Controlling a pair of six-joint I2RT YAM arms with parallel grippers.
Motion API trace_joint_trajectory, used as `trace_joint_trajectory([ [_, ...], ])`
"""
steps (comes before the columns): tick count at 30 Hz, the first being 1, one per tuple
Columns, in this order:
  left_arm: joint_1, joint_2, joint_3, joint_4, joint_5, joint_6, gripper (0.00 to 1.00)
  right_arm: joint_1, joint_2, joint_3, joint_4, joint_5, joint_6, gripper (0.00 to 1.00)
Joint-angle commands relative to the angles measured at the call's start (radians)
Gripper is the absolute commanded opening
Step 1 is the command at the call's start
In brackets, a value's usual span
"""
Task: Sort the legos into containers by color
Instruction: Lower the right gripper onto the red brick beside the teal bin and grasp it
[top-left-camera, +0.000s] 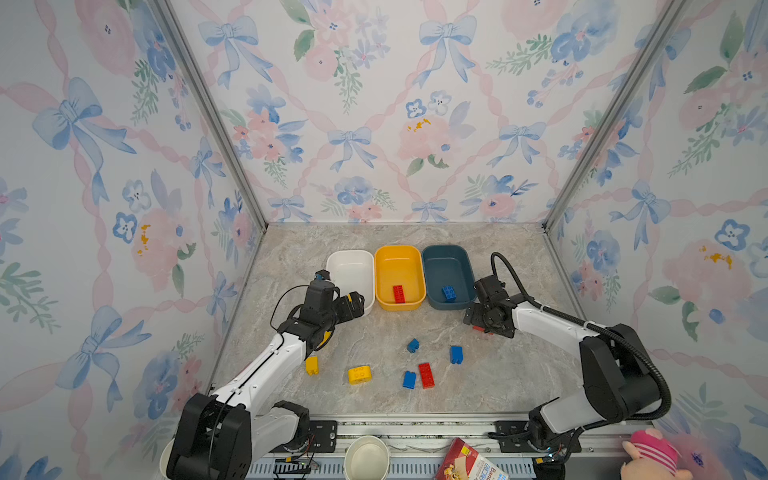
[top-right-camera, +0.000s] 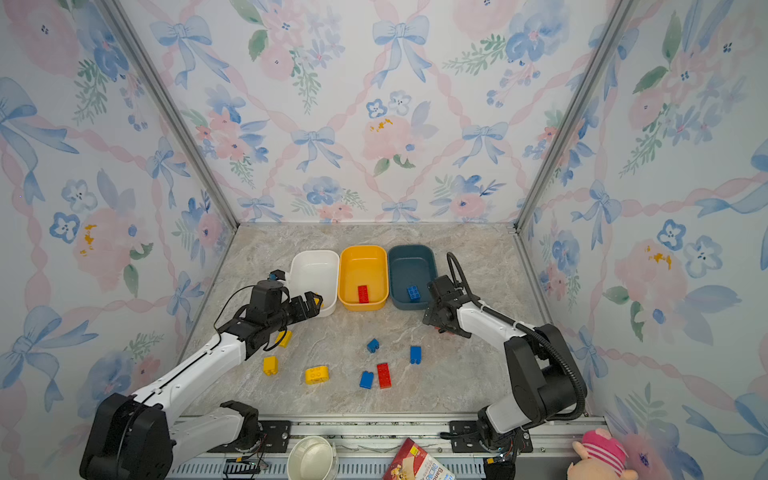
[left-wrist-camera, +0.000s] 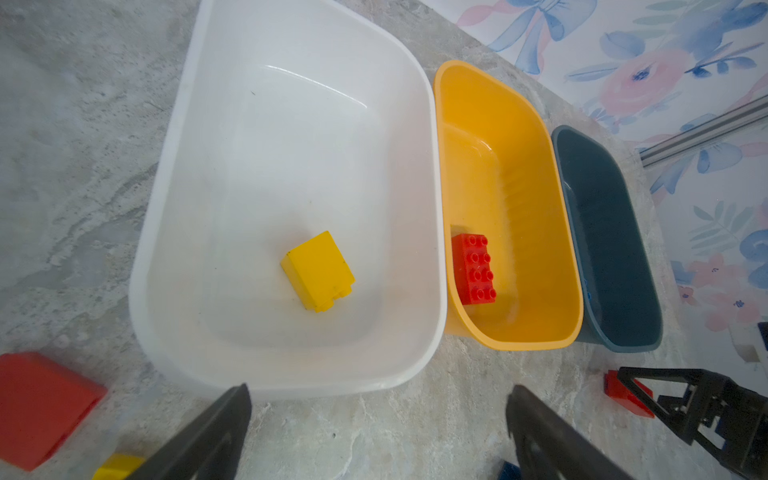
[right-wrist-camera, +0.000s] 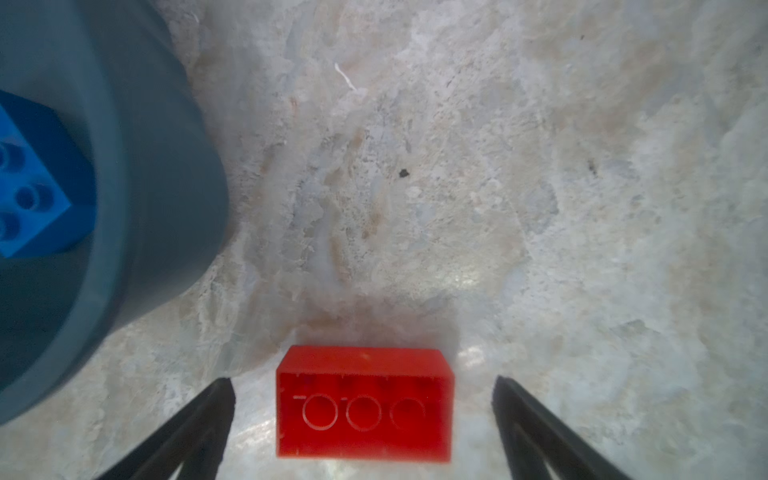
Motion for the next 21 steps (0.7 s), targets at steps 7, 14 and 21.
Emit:
trace_joint_trajectory([
  [7, 0.004, 0.015, 0.009, 0.008, 0.007, 0.002, 0.98, -0.012, 0.047, -0.036, 0.049, -0.014, 0.023, 0.93],
  [14, 0.004, 0.016, 0.03, 0.008, 0.005, 0.003, 0.98, -0.013, 0.042, -0.045, 0.055, -0.017, 0.031, 0.86],
  [21, 0.005, 0.009, 0.025, 0.008, 0.009, 0.002, 0.98, -0.013, 0.045, -0.053, 0.061, -0.014, 0.025, 0.74],
])
